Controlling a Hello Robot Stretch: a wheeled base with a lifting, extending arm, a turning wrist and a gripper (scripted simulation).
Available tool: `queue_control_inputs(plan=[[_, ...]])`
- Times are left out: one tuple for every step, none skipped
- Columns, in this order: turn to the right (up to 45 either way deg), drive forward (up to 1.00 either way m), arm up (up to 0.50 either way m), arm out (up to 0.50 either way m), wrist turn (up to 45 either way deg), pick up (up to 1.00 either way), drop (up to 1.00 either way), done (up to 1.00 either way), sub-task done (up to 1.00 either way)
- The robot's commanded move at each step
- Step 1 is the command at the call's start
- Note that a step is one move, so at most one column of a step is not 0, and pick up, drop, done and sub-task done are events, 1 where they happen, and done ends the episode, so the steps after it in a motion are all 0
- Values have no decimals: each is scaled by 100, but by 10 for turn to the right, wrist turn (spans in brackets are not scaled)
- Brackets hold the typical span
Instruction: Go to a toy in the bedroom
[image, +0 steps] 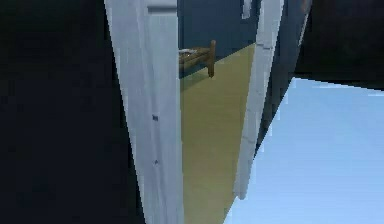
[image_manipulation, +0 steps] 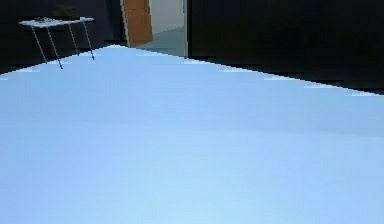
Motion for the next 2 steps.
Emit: queue_control_inputs(plan=[[450,0,0,0,0,0,0,0,0],[450,0,0,0,0,0,0,0,0]])
